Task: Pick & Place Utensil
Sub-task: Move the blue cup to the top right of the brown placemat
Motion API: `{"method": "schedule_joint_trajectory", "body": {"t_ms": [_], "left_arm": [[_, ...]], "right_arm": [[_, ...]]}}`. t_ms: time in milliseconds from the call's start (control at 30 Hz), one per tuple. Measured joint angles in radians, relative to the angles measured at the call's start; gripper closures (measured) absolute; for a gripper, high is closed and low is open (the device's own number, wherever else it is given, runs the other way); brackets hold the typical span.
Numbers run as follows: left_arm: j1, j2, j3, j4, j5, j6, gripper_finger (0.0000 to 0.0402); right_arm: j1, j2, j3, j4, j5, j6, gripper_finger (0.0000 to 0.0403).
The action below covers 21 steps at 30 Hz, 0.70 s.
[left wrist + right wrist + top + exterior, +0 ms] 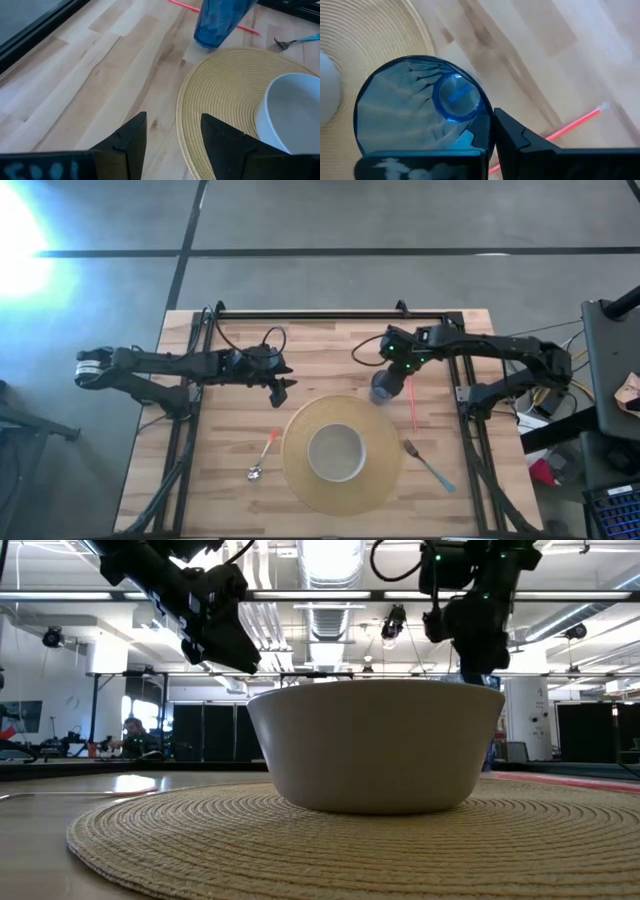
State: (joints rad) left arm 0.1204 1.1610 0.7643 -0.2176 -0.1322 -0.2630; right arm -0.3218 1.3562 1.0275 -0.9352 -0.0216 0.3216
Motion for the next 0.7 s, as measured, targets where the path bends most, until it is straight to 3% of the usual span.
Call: {"method": "schedule_joint_trajectory", "body": {"t_ms": [300,700], "left_arm": [[0.0,0.0,0.0,0.0,0.0,0.001,0.0223],[0.0,0.0,0.0,0.0,0.0,0.002,0.0223]], "right_arm": [[-0.017,0.077,0.003,0.001,-0.005,-0.045,0.0391],[-0.017,0.073,0.015,-0.007,0.0,-0.064,0.0381]]}}
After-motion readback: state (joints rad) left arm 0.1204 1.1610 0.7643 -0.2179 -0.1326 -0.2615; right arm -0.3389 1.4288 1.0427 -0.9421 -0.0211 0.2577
